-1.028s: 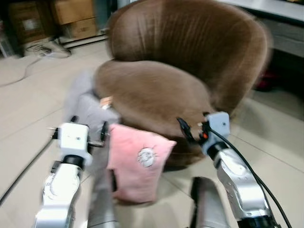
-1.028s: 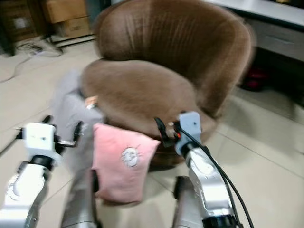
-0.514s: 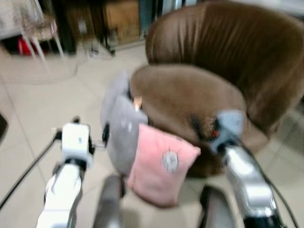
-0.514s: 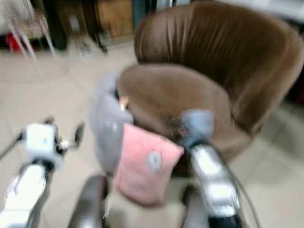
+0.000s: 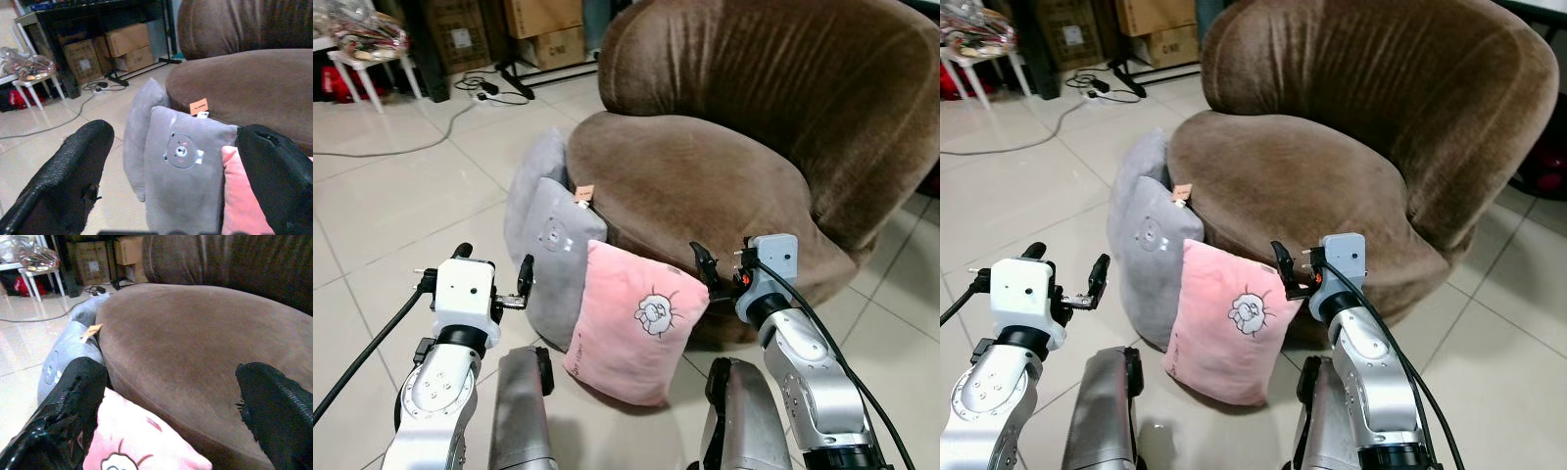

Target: Move the pillow to the sofa from floor

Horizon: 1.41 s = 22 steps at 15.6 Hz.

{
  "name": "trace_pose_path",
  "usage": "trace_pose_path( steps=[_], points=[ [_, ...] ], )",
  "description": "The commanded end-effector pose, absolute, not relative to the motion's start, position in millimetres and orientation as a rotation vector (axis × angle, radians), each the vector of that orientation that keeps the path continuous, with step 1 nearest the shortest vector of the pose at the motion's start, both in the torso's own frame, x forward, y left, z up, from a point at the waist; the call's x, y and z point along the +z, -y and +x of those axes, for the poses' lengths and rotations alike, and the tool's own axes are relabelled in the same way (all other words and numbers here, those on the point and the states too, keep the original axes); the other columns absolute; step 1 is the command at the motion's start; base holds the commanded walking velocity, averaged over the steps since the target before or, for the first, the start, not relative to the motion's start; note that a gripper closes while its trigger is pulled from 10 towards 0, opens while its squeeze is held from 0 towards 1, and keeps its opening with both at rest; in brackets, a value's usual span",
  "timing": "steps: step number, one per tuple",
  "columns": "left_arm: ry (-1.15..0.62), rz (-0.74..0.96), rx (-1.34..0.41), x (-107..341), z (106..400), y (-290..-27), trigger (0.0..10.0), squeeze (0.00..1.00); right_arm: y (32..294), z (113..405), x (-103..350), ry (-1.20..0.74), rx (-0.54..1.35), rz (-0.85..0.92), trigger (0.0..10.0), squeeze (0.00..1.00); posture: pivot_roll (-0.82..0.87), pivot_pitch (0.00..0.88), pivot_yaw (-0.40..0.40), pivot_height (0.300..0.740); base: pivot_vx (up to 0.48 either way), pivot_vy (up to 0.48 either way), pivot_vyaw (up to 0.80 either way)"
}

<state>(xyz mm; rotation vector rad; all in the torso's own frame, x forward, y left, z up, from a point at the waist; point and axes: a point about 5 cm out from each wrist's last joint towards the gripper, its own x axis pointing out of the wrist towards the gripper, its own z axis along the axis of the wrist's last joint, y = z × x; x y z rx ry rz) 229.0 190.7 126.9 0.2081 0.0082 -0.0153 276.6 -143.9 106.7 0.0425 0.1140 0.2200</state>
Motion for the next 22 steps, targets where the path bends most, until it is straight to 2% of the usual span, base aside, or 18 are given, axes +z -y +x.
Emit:
trace_pose_path(
  steps=[1, 7, 11, 14, 22],
  points=[
    [0.013, 0.198, -0.044, 130.3, 230.3, -187.3, 10.0, 0.0, 145.7, 276.3, 109.3, -0.107, 0.21, 0.041, 10.0, 0.0, -0.01, 0.0, -0.033, 0.436, 0.0, 0.0, 0.0],
    [0.017, 0.191, -0.05, 131.2, 231.2, -187.9, 10.0, 0.0, 144.3, 277.6, 110.7, -0.101, 0.209, 0.037, 10.0, 0.0, -0.01, 0.0, -0.031, 0.436, 0.309, 0.0, 0.0],
    [0.021, 0.192, -0.056, 131.5, 231.9, -187.7, 10.0, 0.0, 141.2, 277.6, 112.5, -0.086, 0.236, -0.046, 10.0, 0.0, -0.01, 0.0, -0.028, 0.436, 0.321, 0.0, 0.2],
    [0.023, 0.194, -0.057, 131.8, 232.8, -187.4, 10.0, 0.0, 140.1, 277.4, 112.1, -0.084, 0.233, 0.013, 10.0, 0.0, -0.01, 0.0, -0.025, 0.436, 0.305, 0.0, 0.27],
    [-0.006, 0.225, -0.093, 128.8, 236.0, -187.6, 10.0, 0.0, 141.5, 282.9, 111.7, -0.1, 0.225, 0.006, 10.0, 0.0, -0.02, 0.0, -0.021, 0.436, 0.0, 0.0, 0.0]
  ],
)
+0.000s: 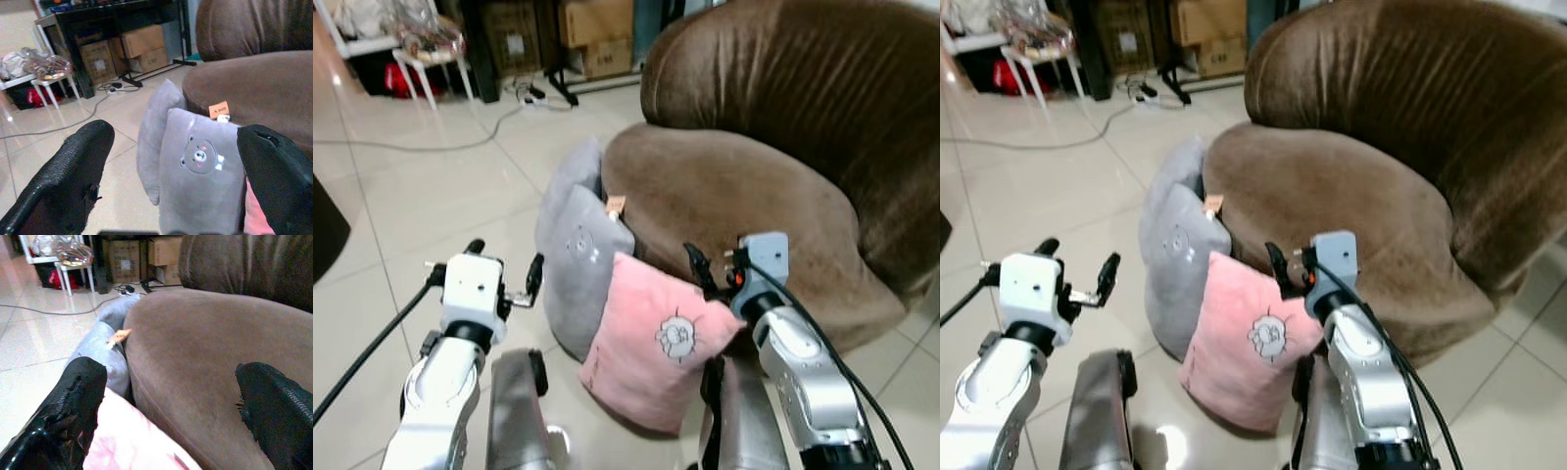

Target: Move the pillow to the sofa from floor

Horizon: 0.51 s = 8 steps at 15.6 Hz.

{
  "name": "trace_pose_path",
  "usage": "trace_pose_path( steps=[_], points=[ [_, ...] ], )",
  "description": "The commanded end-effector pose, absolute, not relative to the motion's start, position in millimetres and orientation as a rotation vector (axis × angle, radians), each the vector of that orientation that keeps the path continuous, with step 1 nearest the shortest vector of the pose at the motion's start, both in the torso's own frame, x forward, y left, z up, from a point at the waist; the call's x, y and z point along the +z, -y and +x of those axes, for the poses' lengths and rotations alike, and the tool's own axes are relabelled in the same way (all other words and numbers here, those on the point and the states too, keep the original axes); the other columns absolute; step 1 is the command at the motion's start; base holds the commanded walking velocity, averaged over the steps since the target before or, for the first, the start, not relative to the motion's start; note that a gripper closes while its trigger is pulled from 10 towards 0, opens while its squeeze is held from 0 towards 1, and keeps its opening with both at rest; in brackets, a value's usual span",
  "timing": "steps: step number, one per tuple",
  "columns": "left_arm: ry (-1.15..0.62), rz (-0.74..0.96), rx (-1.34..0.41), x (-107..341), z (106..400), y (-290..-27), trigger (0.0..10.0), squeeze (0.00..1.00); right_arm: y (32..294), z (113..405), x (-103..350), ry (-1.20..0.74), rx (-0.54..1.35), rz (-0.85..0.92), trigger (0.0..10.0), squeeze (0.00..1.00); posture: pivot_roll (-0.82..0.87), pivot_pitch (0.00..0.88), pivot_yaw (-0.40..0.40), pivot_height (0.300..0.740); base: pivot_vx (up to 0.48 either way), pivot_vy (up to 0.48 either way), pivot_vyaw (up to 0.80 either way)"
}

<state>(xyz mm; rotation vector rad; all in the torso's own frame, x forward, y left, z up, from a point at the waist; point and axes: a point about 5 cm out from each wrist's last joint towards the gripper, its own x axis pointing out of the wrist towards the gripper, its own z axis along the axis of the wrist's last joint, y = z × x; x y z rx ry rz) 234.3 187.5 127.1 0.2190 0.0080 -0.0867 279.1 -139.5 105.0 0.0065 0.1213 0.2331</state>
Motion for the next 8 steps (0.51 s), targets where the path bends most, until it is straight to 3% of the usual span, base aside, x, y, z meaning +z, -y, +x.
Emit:
trace_pose_path(
  steps=[1, 5, 8],
  points=[
    [-0.009, 0.228, -0.098, 128.3, 236.3, -187.9, 10.0, 0.0, 141.5, 282.4, 111.5, -0.103, 0.232, 0.028, 10.0, 0.0, -0.02, 0.0, -0.019, 0.431, 0.0, 0.0, 0.0],
    [-0.01, 0.229, -0.106, 127.6, 236.5, -186.0, 10.0, 0.0, 140.5, 280.9, 111.8, -0.108, 0.247, 0.023, 10.0, 0.0, -0.02, 0.0, -0.024, 0.391, 0.0, 0.0, 0.0],
    [-0.02, 0.232, -0.126, 125.9, 236.3, -184.3, 10.0, 0.0, 140.3, 285.5, 111.5, -0.131, 0.268, 0.023, 10.0, 0.0, -0.01, 0.0, -0.039, 0.391, 0.0, 0.0, 0.0]
  ],
)
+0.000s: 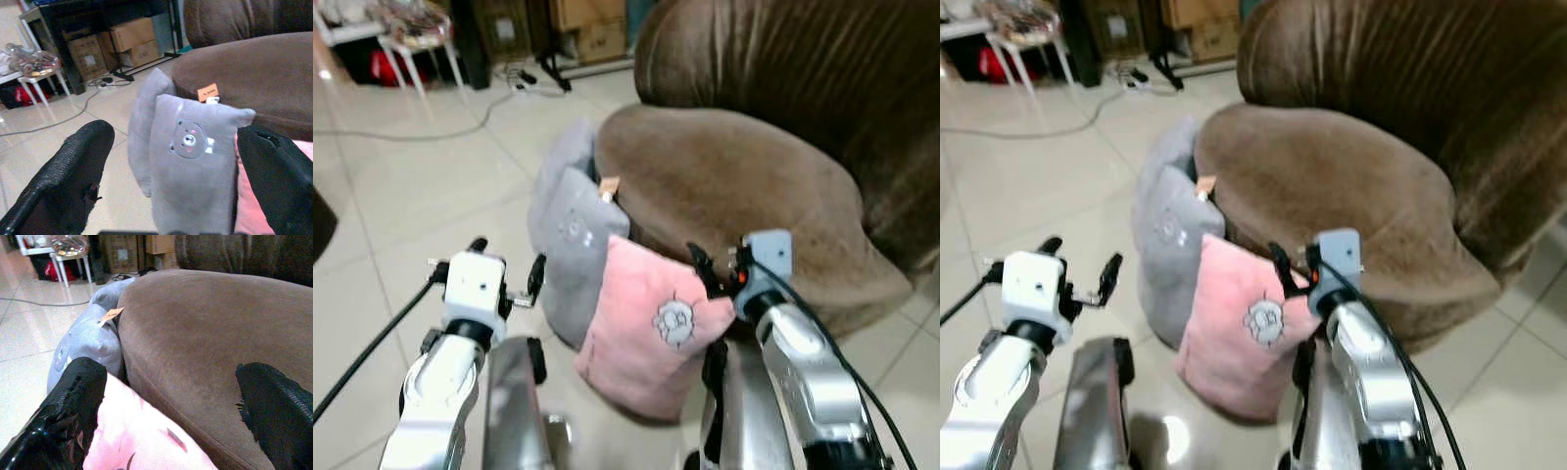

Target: Move the pillow to the sofa from floor

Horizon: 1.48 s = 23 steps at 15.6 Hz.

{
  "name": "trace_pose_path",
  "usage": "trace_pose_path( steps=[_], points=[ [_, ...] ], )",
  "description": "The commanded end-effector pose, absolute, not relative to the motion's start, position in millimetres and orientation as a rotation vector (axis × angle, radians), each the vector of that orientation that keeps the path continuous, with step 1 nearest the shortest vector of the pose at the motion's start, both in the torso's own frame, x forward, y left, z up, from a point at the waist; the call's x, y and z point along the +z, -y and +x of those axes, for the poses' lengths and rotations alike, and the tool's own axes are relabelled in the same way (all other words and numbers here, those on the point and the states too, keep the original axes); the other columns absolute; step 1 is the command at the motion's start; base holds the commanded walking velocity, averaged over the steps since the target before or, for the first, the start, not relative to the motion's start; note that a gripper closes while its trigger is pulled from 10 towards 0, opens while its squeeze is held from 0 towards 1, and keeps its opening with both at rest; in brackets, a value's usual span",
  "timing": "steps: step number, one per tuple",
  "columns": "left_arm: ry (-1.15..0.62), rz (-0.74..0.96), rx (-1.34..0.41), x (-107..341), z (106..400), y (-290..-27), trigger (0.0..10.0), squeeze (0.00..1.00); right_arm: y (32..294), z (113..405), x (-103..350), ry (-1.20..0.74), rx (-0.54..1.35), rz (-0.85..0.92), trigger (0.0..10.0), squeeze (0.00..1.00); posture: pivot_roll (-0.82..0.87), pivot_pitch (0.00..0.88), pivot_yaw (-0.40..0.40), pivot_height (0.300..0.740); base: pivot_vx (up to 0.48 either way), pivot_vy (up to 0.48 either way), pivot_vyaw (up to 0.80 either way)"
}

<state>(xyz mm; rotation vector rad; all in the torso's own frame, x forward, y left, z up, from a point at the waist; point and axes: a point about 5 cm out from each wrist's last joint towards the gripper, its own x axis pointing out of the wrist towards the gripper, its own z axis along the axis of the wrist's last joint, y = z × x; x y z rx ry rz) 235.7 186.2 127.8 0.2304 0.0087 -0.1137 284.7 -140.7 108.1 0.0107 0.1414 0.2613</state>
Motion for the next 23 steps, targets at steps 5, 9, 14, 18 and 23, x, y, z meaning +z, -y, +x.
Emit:
trace_pose_path(
  steps=[5, 9, 14, 18, 23],
  points=[
    [-0.13, 0.26, -0.386, 109, 236, -174, 10.0, 0.0, 140, 324, 67, -0.373, 0.27, 0.034, 10.0, 1.0, -0.01, 0.0, -0.041, 0.391, 0.0, 0.0, 0.0],
    [-0.153, 0.265, -0.455, 112, 229, -178, 10.0, 0.0, 151, 345, 60, -0.437, 0.181, -0.043, 10.0, 1.0, 0.01, 0.022, -0.028, 0.391, 0.0, 0.0, 0.0],
    [-0.177, 0.253, -0.524, 110, 223, -175, 10.0, 0.0, 168, 354, 70, -0.44, 0.29, -0.159, 10.0, 1.0, 0.01, 0.023, -0.025, 0.391, 0.0, 0.0, 0.0],
    [-0.197, 0.25, -0.577, 110, 220, -173, 10.0, 0.0, 158, 350, 58, -0.479, 0.339, -0.227, 10.0, 1.0, 0.02, 0.012, -0.022, 0.391, 0.0, 0.0, 0.0],
    [-0.201, 0.249, -0.587, 111, 219, -174, 10.0, 0.0, 151, 345, 54, -0.516, 0.508, -0.286, 10.0, 1.0, 0.02, 0.004, -0.027, 0.391, 0.0, 0.0, 0.0]
  ],
)
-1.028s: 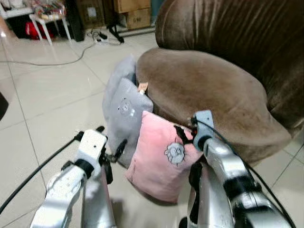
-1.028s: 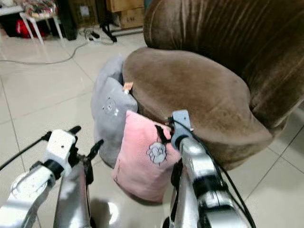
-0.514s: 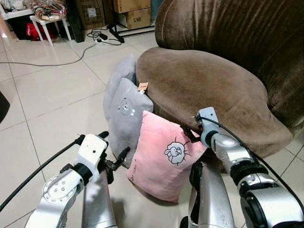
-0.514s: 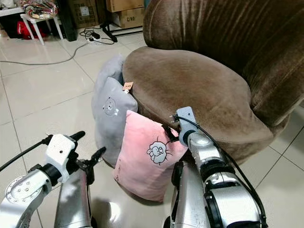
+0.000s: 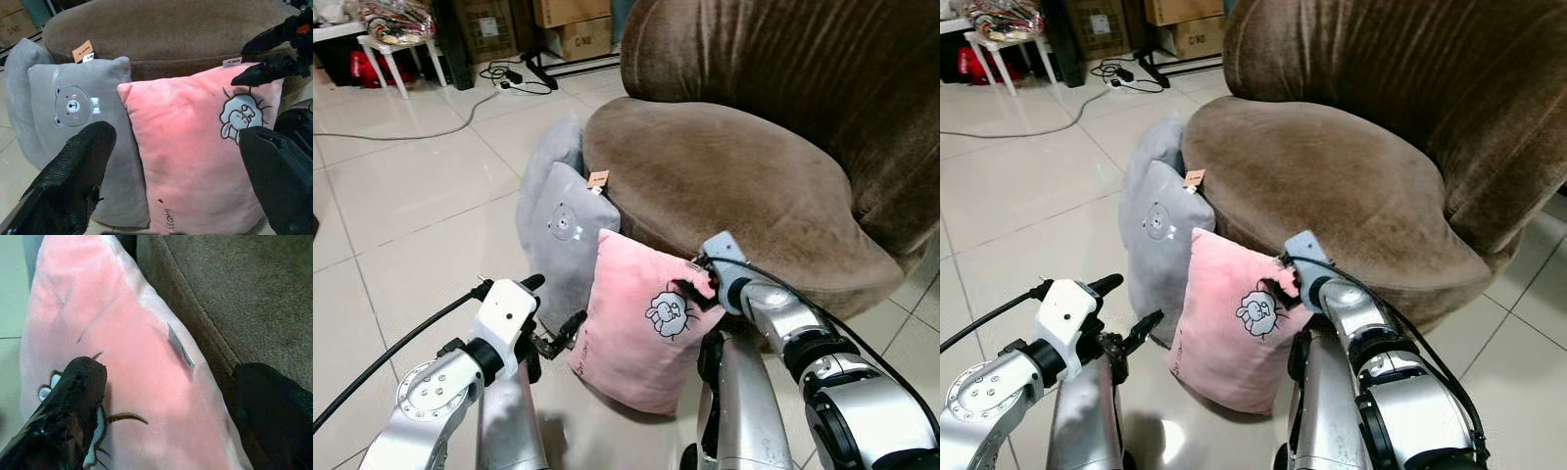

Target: Move the pillow to the sofa from floor

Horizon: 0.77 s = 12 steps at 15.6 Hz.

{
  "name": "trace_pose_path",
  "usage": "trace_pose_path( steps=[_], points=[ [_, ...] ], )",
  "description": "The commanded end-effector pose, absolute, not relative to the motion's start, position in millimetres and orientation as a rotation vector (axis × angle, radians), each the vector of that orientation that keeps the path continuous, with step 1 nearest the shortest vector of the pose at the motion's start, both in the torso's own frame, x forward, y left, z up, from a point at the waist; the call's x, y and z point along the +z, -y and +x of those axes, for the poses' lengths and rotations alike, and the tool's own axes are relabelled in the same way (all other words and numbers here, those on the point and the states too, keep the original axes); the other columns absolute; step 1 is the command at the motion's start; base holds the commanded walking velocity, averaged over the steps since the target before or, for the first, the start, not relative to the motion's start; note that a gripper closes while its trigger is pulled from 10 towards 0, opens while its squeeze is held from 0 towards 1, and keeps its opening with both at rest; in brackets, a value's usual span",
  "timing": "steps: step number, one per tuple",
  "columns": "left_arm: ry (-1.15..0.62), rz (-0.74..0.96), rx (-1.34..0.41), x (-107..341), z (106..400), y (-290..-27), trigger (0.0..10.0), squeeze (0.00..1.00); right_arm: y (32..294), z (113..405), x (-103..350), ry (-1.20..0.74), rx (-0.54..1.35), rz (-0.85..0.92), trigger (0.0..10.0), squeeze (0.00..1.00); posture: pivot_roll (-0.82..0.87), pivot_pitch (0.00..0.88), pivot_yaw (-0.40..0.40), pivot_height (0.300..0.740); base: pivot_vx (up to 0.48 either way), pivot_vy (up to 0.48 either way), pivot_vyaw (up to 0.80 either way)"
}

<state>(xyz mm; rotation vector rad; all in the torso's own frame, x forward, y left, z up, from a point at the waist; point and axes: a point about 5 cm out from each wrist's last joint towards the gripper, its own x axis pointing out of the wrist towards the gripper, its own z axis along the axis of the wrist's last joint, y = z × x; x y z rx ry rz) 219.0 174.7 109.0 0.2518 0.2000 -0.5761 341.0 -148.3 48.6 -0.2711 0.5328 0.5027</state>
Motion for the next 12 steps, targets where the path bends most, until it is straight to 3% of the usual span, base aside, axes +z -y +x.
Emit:
trace_pose_path(
  steps=[1, 3, 4, 5, 9, 12],
  points=[
    [-0.2, 0.249, -0.586, 111, 219, -174, 10.0, 0.0, 151, 346, 56, -0.513, 0.511, -0.285, 10.0, 1.0, 0.02, 0.005, -0.028, 0.391, 0.0, 0.0, 0.0],
    [-0.2, 0.25, -0.588, 111, 221, -174, 10.0, 0.0, 151, 348, 60, -0.496, 0.516, -0.304, 10.0, 1.0, 0.01, 0.005, -0.026, 0.391, 0.0, 0.0, 0.0],
    [-0.207, 0.253, -0.597, 110, 222, -173, 10.0, 0.0, 147, 348, 59, -0.505, 0.528, -0.327, 10.0, 0.34, 0.01, 0.003, -0.025, 0.391, 0.0, 0.0, 0.0],
    [-0.216, 0.251, -0.614, 109, 221, -172, 10.0, 0.0, 143, 347, 56, -0.521, 0.563, -0.37, 10.0, 0.0, 0.01, 0.003, -0.025, 0.391, 0.0, 0.0, 0.0],
    [-0.245, 0.244, -0.647, 105, 217, -171, 10.0, 0.0, 141, 337, 44, -0.612, 0.656, -0.464, 10.0, 0.0, 0.01, 0.0, -0.028, 0.391, 0.0, 0.0, 0.0],
    [-0.248, 0.247, -0.646, 105, 218, -172, 10.0, 0.0, 143, 337, 43, -0.609, 0.627, -0.515, 10.0, 0.0, 0.01, 0.0, -0.028, 0.391, 0.0, 0.0, 0.0]
  ],
)
